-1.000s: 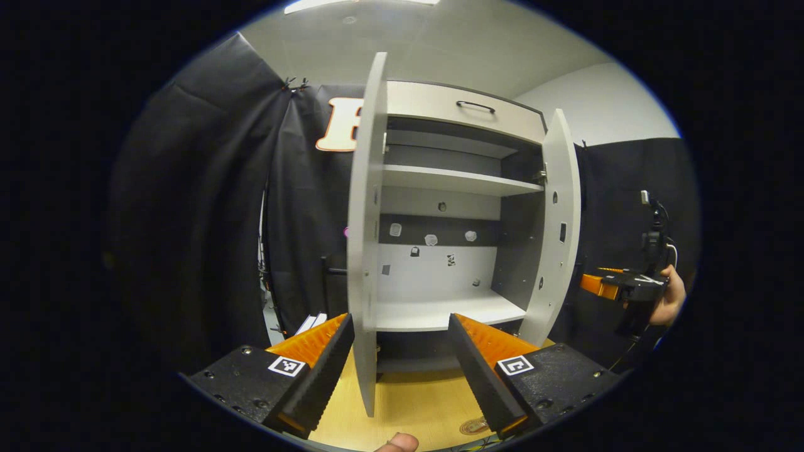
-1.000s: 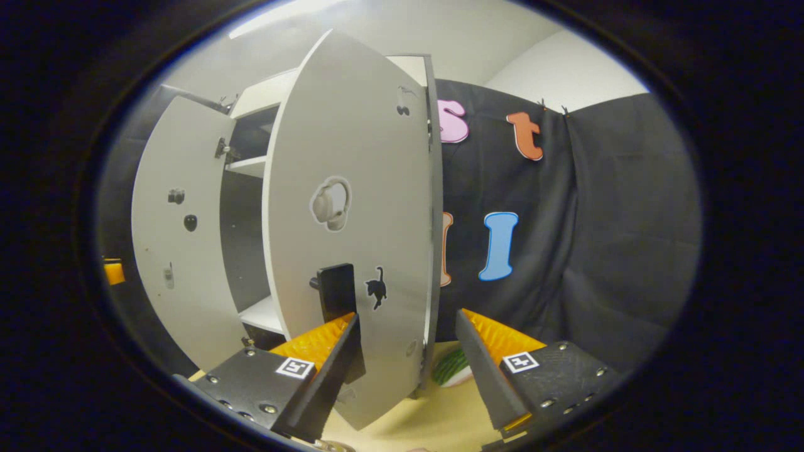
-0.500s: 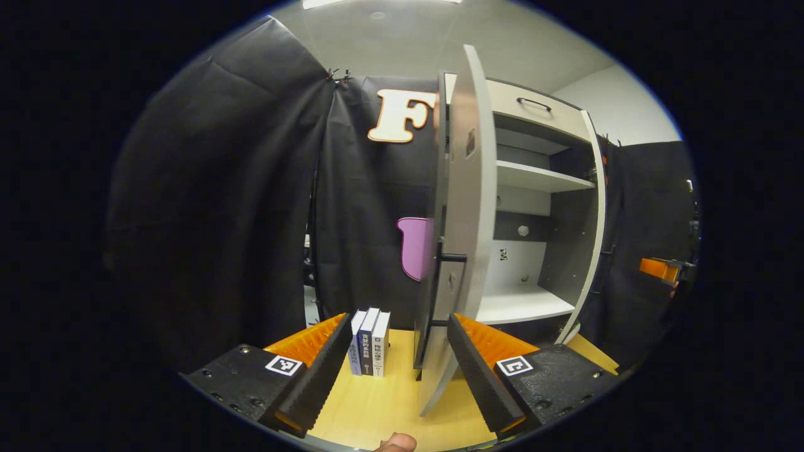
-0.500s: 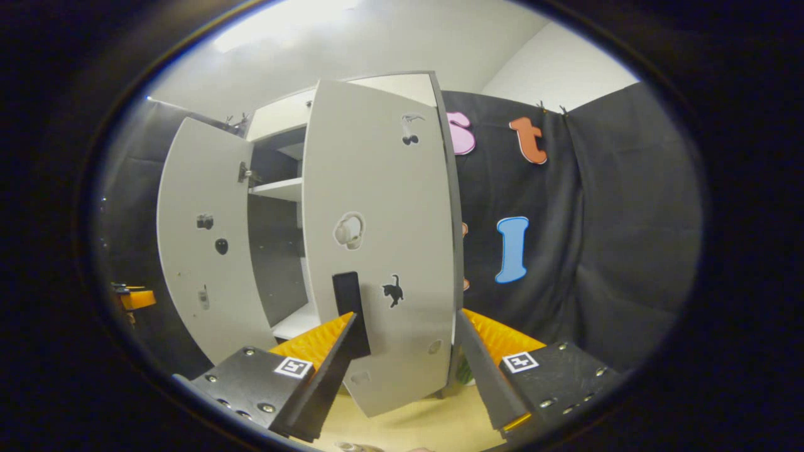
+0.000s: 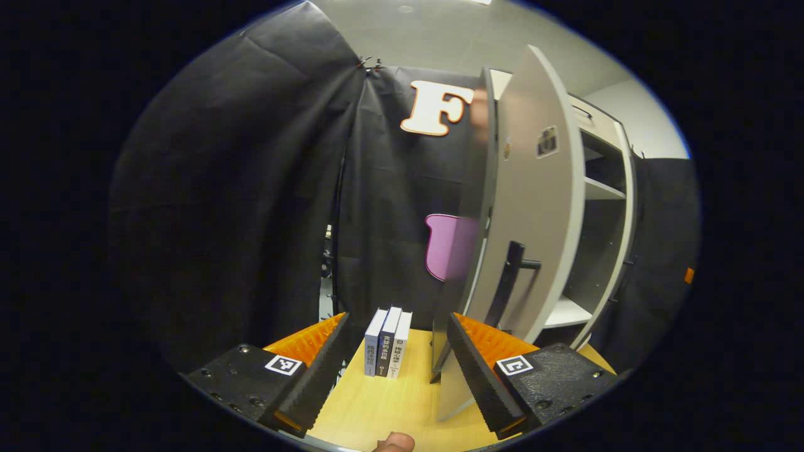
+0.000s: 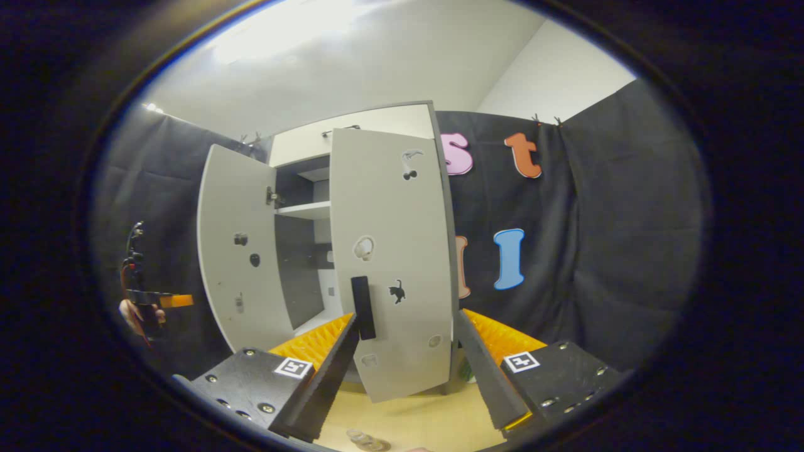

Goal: Grasp the bottle in the cabinet with the left hand and place it on the coaster, then close the right door with the right hand and the left door with the left hand.

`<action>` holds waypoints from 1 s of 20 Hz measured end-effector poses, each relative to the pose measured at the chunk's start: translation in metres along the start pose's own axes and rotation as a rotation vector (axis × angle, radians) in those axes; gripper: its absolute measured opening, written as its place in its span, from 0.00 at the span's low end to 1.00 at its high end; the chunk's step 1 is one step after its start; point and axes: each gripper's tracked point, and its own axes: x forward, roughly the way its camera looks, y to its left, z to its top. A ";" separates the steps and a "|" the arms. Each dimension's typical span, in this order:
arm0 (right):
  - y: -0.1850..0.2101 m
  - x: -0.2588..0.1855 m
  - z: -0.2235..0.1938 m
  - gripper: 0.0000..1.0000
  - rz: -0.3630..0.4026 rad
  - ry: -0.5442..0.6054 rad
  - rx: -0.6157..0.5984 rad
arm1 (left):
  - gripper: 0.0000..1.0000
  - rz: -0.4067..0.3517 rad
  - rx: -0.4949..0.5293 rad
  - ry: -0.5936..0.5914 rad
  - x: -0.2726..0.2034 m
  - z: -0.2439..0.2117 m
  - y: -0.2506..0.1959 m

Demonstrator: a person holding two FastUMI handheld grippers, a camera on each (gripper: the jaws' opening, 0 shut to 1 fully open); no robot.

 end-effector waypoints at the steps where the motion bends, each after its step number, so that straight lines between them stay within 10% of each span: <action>1: -0.002 -0.006 0.001 0.95 -0.004 0.002 0.003 | 0.96 -0.002 -0.014 -0.003 0.004 0.001 0.000; 10: -0.011 -0.055 0.012 0.95 -0.036 -0.031 -0.018 | 0.93 -0.043 0.039 -0.042 0.035 0.015 -0.047; 20: -0.025 -0.108 0.008 0.95 -0.088 -0.068 -0.110 | 0.98 0.091 0.099 -0.015 0.036 0.008 -0.044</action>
